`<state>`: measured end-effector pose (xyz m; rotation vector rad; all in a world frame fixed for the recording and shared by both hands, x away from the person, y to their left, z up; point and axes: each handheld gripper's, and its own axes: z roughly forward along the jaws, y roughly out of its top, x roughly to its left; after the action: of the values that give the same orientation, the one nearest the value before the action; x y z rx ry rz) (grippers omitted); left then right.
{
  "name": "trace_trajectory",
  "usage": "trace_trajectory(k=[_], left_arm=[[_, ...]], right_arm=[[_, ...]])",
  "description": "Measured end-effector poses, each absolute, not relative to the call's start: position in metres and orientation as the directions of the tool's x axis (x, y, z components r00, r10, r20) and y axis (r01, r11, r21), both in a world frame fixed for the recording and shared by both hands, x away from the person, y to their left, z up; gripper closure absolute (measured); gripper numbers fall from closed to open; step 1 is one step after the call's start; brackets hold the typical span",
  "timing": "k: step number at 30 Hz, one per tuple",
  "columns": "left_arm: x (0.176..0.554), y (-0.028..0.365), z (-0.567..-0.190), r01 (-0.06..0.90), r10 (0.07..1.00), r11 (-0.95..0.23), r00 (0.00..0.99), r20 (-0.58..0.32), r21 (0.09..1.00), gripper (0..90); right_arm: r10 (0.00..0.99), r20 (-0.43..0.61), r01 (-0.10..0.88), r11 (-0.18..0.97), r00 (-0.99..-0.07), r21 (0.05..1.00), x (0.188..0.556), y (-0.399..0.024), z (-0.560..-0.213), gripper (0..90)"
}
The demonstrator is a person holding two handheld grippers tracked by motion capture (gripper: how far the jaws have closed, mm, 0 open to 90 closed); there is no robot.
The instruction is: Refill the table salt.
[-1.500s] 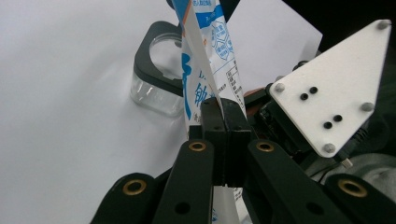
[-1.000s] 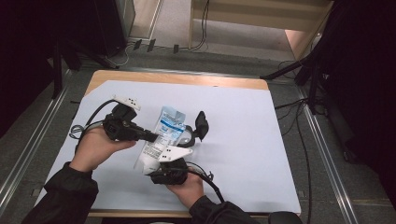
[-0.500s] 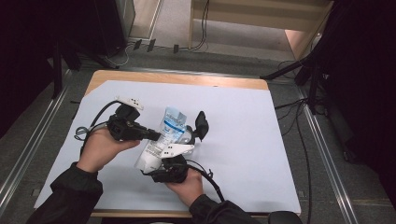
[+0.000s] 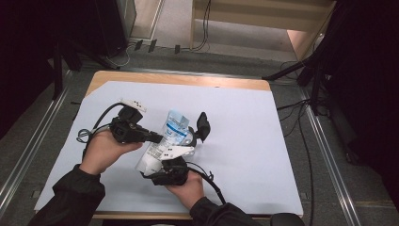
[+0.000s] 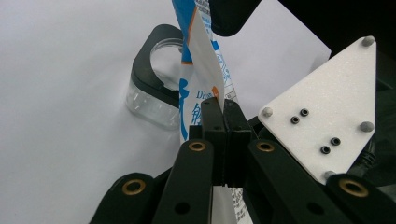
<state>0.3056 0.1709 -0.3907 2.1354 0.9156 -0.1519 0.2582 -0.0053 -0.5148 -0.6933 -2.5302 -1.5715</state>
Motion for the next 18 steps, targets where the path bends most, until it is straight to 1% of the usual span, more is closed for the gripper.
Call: trace_trajectory(k=[6,8,18], left_arm=[[0.3071,0.1705,-0.39,0.654,0.556,-0.418,0.733,-0.392,0.63,90.0],[0.3075,0.1701,-0.3898,0.655,0.555,-0.414,0.732,-0.395,0.631,90.0],[0.3112,0.1672,-0.3878,0.655,0.556,-0.416,0.732,-0.393,0.631,90.0]], right_arm=[[0.292,0.343,0.433,0.347,-0.893,0.832,0.2583,-0.0063,-0.5118,58.7],[0.27,0.376,0.452,0.331,-0.887,0.828,0.2588,-0.0063,-0.511,59.0],[0.237,0.415,0.473,0.311,-0.879,0.824,0.2611,-0.0061,-0.5076,59.6]])
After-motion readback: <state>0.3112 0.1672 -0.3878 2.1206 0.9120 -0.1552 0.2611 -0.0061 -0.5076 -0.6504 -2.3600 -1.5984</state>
